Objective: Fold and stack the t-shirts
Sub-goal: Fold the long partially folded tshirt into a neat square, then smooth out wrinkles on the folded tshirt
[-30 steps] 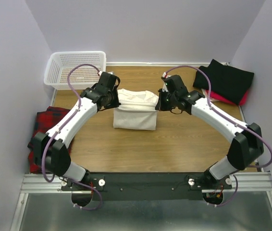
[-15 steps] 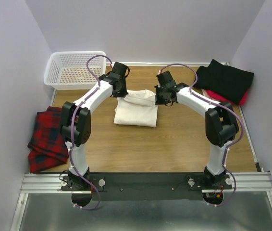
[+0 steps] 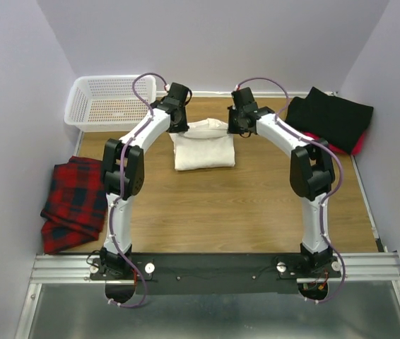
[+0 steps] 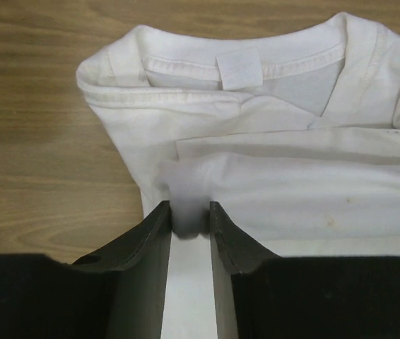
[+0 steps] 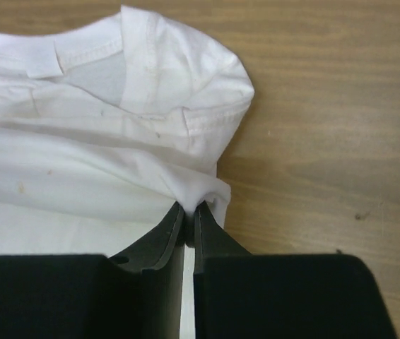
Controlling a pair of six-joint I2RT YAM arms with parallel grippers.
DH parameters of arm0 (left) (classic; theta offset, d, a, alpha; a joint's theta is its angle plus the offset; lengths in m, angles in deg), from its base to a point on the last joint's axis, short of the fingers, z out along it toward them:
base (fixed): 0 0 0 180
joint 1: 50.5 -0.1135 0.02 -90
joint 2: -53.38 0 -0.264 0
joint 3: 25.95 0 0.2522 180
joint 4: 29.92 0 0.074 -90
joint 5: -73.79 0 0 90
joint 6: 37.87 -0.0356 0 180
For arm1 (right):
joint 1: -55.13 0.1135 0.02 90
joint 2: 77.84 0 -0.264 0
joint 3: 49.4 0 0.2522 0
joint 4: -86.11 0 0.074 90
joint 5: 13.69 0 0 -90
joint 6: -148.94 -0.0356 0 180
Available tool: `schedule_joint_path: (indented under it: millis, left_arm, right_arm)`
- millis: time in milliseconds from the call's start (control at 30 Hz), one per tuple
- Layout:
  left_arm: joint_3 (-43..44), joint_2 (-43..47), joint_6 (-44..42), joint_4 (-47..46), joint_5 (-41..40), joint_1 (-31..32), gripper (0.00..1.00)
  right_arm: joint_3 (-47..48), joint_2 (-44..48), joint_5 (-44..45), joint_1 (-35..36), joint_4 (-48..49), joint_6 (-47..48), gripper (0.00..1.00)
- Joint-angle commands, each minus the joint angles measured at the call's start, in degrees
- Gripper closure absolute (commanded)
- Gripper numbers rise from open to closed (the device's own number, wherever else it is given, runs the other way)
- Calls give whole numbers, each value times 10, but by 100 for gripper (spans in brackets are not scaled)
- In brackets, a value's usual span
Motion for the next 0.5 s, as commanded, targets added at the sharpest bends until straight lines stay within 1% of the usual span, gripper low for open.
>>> schedule_joint_path:
  millis: [0,33,67,100,133,167,200,233,300,367,433,467]
  left_arm:
    - [28,19,-8,26,-77,-9,53]
    - [27,27,-5,29,-87,-10,44]
    - [26,32,-2,33,-97,-10,39]
    - [24,37,7,35,-115,-11,37]
    - [21,45,10,35,-121,-11,30]
    - [17,49,12,32,-123,-12,30]
    - [10,55,14,30,-123,-12,30]
    - [7,62,11,26,-121,-13,30]
    - [2,64,10,23,-107,-13,30]
    - [-6,70,1,15,-94,-13,30]
    - [-26,79,-6,5,-71,-12,30]
    - [-33,81,-14,-10,-63,-13,30]
  right_arm:
    - [87,-36,-20,-8,3,28,73]
    - [102,-43,-23,-8,2,31,70]
    - [116,-57,-26,-9,2,35,66]
    - [128,-66,-28,-11,2,37,66]
    - [154,-74,-31,-13,2,37,65]
    - [164,-80,-31,-17,3,37,65]
    - [175,-93,-61,-19,2,37,65]
    - [197,-101,-64,-20,4,37,64]
    - [212,-112,-57,-23,3,30,64]
    - [206,-111,-57,-26,3,28,59]
    - [188,-98,-48,-25,2,29,58]
    - [171,-94,-46,-25,2,29,55]
